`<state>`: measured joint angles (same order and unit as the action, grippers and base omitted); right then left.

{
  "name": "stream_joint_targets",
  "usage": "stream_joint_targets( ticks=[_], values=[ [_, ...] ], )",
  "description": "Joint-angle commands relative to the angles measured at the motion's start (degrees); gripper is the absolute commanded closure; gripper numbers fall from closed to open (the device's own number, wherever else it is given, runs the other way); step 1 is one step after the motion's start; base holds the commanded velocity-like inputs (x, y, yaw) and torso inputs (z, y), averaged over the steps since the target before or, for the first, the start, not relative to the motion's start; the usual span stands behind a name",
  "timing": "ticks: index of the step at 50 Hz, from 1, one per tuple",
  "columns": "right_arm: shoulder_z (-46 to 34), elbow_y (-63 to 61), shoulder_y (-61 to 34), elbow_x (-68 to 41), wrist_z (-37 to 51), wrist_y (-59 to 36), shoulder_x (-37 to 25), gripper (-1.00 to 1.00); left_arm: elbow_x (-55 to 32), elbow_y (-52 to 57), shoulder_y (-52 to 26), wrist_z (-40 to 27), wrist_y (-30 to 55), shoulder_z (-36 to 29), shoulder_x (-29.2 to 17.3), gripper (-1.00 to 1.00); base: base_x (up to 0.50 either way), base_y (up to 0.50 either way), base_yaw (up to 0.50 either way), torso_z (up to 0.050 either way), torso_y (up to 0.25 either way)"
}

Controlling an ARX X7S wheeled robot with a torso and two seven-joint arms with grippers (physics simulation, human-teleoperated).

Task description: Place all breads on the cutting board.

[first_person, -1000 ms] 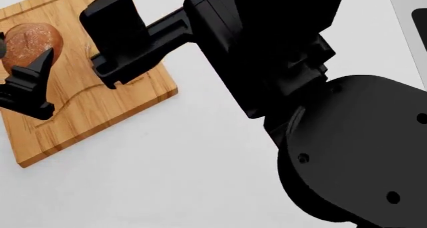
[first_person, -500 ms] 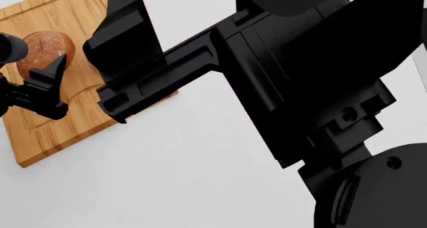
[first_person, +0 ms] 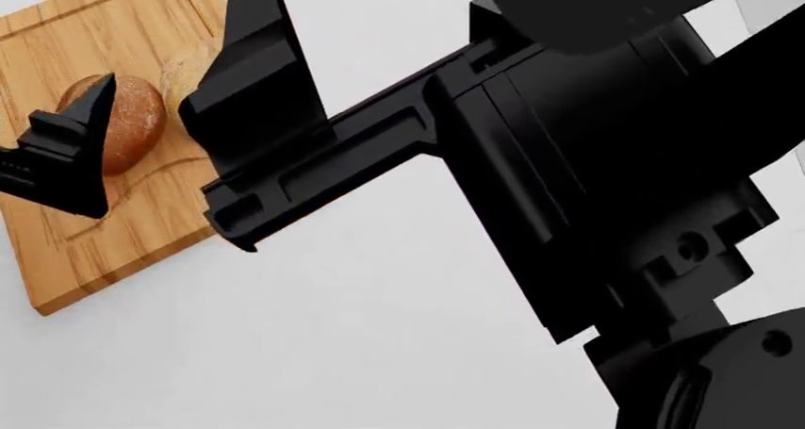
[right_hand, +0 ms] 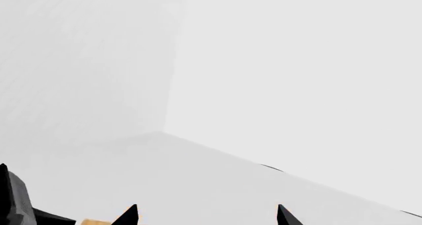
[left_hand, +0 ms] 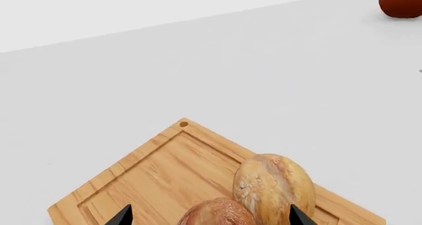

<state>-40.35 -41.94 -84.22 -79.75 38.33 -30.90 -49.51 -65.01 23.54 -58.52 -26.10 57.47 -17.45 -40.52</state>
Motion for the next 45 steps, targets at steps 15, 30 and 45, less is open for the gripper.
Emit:
stream_joint_targets(
  ticks=[15,30,45],
  values=[
    [2.20,-6.67,3.20,-2.83,6.68,0.37,-4.75,-1.00,-30.90,23.27,8.03,-16.99,1.84,26.84,-13.53,-1.00,0.00,0.00,0.00,0.000,0.000],
    [2.46,-13.80,8.80,-6.04,10.18,2.47,-10.64,-1.00,-37.15,30.72,18.95,-19.05,-0.91,40.36,-17.10,-1.00,0.00,0.00,0.00,0.000,0.000],
    [1.62,-18.05,20.55,-4.30,6.06,15.75,-21.90,-1.00,-45.39,35.48,29.24,-20.17,-0.05,59.36,-17.73,-1.00,0.00,0.00,0.00,0.000,0.000]
  ],
)
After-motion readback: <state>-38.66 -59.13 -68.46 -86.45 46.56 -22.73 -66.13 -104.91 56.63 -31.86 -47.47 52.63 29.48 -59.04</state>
